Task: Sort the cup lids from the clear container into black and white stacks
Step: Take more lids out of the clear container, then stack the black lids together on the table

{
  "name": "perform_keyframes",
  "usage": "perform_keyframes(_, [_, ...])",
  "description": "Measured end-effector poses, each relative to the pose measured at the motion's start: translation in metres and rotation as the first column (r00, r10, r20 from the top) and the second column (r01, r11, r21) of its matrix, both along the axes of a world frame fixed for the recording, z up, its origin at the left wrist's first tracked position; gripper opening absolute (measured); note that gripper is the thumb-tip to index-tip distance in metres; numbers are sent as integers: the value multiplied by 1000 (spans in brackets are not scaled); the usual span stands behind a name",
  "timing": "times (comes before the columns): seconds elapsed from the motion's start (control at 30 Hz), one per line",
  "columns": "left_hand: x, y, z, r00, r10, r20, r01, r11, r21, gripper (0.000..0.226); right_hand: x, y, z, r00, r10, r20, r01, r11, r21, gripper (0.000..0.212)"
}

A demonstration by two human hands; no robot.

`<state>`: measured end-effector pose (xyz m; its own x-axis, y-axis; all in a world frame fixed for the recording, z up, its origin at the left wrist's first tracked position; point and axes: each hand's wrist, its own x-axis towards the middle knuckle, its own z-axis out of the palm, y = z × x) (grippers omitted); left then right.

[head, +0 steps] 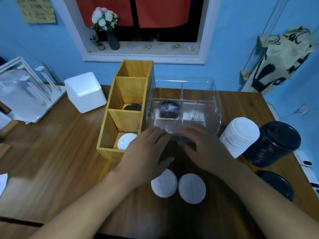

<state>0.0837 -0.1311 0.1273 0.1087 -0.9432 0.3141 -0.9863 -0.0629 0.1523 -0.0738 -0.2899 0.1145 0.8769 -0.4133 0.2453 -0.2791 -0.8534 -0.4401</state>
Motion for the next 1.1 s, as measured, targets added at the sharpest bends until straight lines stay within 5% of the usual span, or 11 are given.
perform_keyframes(0.1, [27, -40, 30, 985, 114, 130, -110, 993, -40, 51, 44, -29, 36, 1000, -21, 12, 22, 999, -49, 33])
perform_keyframes(0.27, [68, -85, 30, 945, 243, 221, -276, 952, 133, 65, 120, -81, 61, 990, -69, -119, 56, 993, -108, 27])
perform_keyframes(0.57, [77, -86, -6, 926, 228, 300, -281, 948, 150, 73, 212, -134, 40, 800, -57, -598, -28, 991, -131, 6])
perform_keyframes(0.7, [76, -88, -10, 928, 238, 287, -286, 948, 138, 69, 229, -143, 34, 619, 20, -785, -182, 976, -119, 52])
perform_keyframes(0.77, [77, -88, -13, 932, 233, 277, -277, 952, 131, 67, 235, -143, 26, 651, 18, -759, -126, 989, -84, 61])
perform_keyframes(0.87, [77, -87, -17, 937, 232, 260, -266, 958, 107, 65, 244, -138, 14, 736, 25, -677, -95, 993, -66, 36])
perform_keyframes(0.97, [76, -88, -16, 938, 242, 249, -273, 957, 100, 65, 237, -142, 19, 682, 72, -728, -327, 920, -216, 30])
perform_keyframes(1.1, [75, -87, -15, 940, 241, 241, -270, 958, 94, 63, 218, -147, 47, 696, -88, -713, -315, 854, -414, 21])
